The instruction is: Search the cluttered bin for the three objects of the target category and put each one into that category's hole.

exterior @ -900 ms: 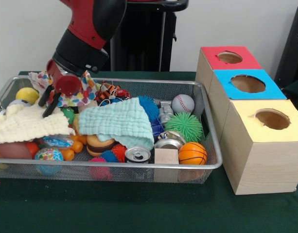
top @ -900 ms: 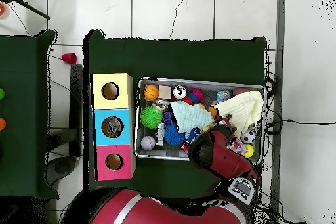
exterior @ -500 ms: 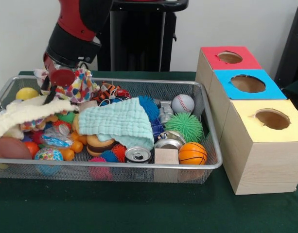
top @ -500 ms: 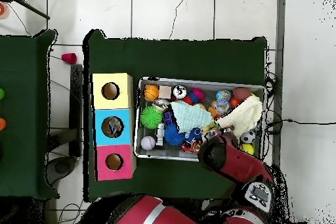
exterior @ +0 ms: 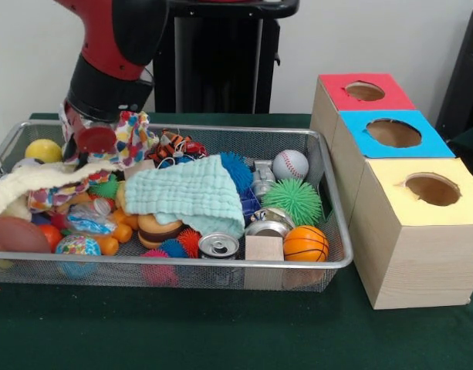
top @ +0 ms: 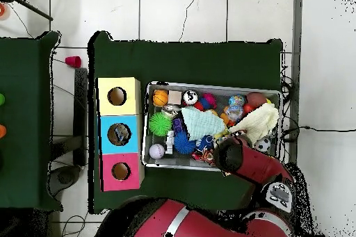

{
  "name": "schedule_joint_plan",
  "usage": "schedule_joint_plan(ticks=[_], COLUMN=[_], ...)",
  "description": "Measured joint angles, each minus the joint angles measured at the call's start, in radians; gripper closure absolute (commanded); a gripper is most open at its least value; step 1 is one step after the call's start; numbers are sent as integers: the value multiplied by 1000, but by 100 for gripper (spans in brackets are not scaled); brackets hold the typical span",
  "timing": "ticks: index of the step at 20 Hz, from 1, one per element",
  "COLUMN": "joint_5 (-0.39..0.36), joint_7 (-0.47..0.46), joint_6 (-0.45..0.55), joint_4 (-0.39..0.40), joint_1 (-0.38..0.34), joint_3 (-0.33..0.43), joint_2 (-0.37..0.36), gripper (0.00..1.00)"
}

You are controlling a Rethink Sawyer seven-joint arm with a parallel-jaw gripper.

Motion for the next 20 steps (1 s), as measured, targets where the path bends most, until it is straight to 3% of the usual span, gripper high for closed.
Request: schedule_joint_plan(ticks=[10,11,20], joint_5=[-22,-32,-43], joint_7=[0,0,0], joint_6=[0,0,0], joint_4=[-41,-47,-71], joint_1=[-4,-5,8], joint_3=[29,30,28], joint_2=[11,11,24], gripper=[0,100,100])
